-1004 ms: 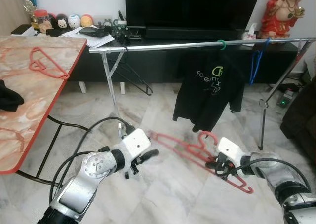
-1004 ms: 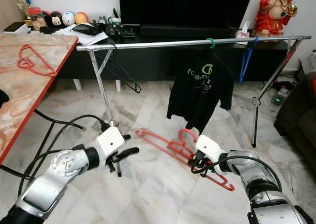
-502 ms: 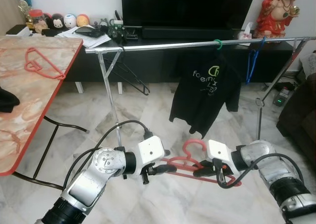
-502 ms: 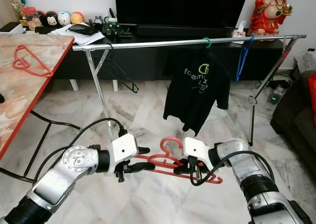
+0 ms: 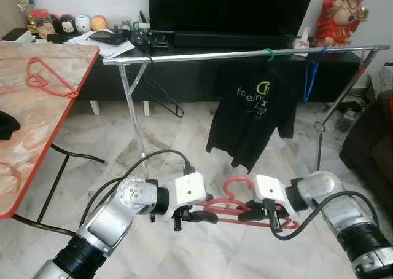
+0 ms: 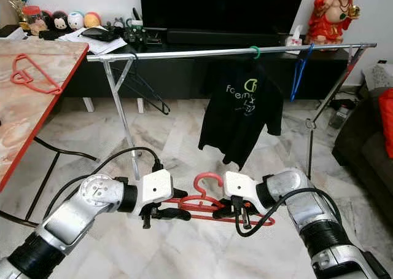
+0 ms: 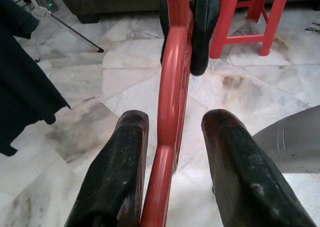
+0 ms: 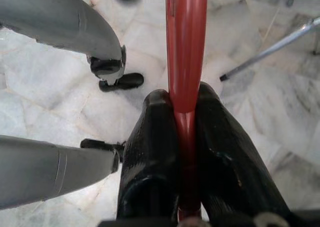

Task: Hang hanger

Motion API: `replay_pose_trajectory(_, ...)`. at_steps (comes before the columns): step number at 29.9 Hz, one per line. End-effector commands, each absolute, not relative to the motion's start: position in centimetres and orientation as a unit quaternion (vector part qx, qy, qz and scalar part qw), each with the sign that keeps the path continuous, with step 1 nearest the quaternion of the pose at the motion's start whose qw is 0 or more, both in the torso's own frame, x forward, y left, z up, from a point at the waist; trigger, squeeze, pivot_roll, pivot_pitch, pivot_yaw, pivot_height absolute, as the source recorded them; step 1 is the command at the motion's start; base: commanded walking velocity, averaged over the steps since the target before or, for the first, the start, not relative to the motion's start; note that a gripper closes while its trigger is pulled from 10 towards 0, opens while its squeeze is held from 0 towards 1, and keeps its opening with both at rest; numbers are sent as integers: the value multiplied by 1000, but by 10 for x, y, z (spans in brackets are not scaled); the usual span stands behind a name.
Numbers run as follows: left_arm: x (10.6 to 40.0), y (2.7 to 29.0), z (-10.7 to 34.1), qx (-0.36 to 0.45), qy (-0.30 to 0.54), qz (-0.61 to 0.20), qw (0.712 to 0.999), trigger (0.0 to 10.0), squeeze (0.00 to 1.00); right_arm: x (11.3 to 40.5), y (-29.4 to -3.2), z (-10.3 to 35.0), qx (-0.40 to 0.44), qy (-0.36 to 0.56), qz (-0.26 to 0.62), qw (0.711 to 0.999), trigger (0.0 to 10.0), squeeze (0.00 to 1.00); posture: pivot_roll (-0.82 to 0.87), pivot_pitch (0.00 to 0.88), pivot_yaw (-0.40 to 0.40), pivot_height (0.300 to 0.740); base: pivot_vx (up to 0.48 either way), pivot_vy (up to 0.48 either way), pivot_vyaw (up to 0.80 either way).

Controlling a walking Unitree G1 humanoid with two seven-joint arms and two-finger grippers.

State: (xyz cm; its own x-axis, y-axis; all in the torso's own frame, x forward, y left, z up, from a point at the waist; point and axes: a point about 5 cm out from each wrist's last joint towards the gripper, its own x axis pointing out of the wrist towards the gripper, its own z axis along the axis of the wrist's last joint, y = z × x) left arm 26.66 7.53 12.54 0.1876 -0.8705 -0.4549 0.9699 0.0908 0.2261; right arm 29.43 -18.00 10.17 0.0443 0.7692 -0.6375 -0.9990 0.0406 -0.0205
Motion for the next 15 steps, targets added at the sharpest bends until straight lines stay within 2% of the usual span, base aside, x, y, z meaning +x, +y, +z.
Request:
replay_pose_trajectory(1, 268, 71, 127, 253, 97, -633, 725, 10000, 0, 293, -182, 106, -243, 234, 649, 681, 10000, 0, 31, 0, -116, 740, 0, 0, 0)
replay_pose_trajectory(8, 271, 71, 128, 253, 97, -633, 725, 9882, 0, 293, -177, 107, -248, 233, 649, 681, 10000, 0, 32, 0, -116, 740, 0, 0, 0)
replay_pose_trajectory(9, 272, 71, 128, 251, 97, -633, 726, 7765, 0, 292, -177, 107, -247, 232, 649, 681, 10000, 0, 32, 0, -116, 740, 0, 0, 0)
replay_pose_trajectory(10, 272, 71, 128, 250, 96, -632, 727, 4627, 0, 292, -176, 107, -247, 232, 649, 681, 10000, 0, 32, 0, -116, 740, 0, 0, 0)
replay_pose_trajectory(11, 272, 71, 128, 249, 96, -632, 728, 3216, 0, 292, -176, 107, -247, 232, 650, 680, 10000, 0, 32, 0, -116, 740, 0, 0, 0)
replay_pose_trajectory(12, 273, 71, 128, 249, 96, -631, 728, 706, 0, 292, -176, 107, -248, 232, 650, 680, 10000, 0, 32, 0, -116, 740, 0, 0, 0)
replay_pose_trajectory(13, 273, 71, 128, 248, 96, -631, 729, 0, 0, 292, -176, 107, -248, 232, 650, 680, 10000, 0, 32, 0, -116, 740, 0, 0, 0)
replay_pose_trajectory(15, 273, 71, 128, 247, 97, -631, 729, 0, 0, 292, -176, 108, -248, 231, 649, 681, 10000, 0, 31, 0, -116, 740, 0, 0, 0)
